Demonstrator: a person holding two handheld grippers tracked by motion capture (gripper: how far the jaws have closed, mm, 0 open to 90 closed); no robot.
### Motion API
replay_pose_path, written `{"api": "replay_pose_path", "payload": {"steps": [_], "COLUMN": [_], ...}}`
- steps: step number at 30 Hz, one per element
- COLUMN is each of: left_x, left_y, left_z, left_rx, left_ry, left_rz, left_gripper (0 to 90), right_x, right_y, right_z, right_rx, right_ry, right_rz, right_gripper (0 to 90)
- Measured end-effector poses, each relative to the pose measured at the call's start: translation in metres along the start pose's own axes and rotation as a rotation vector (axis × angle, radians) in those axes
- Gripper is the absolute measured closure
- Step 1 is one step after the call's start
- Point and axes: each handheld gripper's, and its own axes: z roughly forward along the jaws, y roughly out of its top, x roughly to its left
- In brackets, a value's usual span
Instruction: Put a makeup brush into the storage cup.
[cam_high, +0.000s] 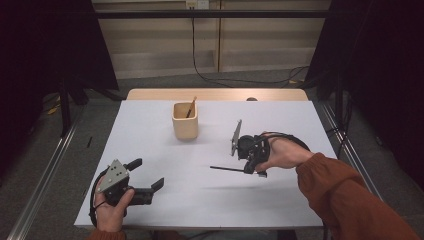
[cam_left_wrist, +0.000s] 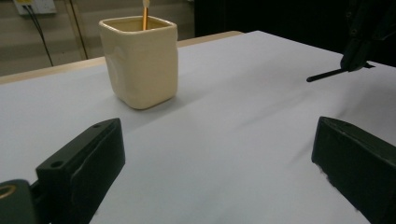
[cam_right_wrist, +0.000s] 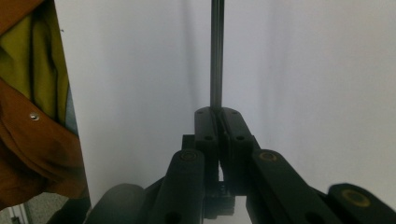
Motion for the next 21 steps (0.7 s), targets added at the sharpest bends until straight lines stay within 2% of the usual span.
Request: {"api": "replay_pose_path", "payload": {"steps": [1,4,5,7,12,17,21], "left_x": [0.0,0.002,0.002,0.003,0.002,0.004,0.004], "left_y": [0.001,0.005,0.006,0.008,0.018,0.029,0.034], "left_z": [-0.001,-0.006,-0.008,-0.01,-0.014,-0.019,-0.017], "left_rx": [0.001,-0.013,-0.025,-0.046,-0.086,-0.123,-0.122], "left_ry": [-0.001,0.012,0.015,-0.004,-0.026,-0.058,-0.059], "left_rz": [-0.003,0.024,0.017,-0.006,-0.018,0.008,0.04], "left_gripper": [2.8,2.8,2.8,2.8,2.3,1.8,1.8], "right_x": [0.0,0.0,0.0,0.0,0.0,0.0,0.001], "right_y": [0.0,0.001,0.0,0.0,-0.003,-0.005,-0.004], "right_z": [0.0,0.0,0.0,0.002,0.0,0.0,0.004], "right_rx": [-0.006,-0.008,-0.014,-0.024,-0.043,-0.055,-0.06], "right_ry": [0.0,0.004,0.002,0.007,0.01,0.019,0.036], "right_rz": [-0.008,-0.012,-0.013,-0.008,0.004,0.011,-0.005], "right_gripper": [86.2,86.1,86.2,86.1,86.1,86.1,86.1]}}
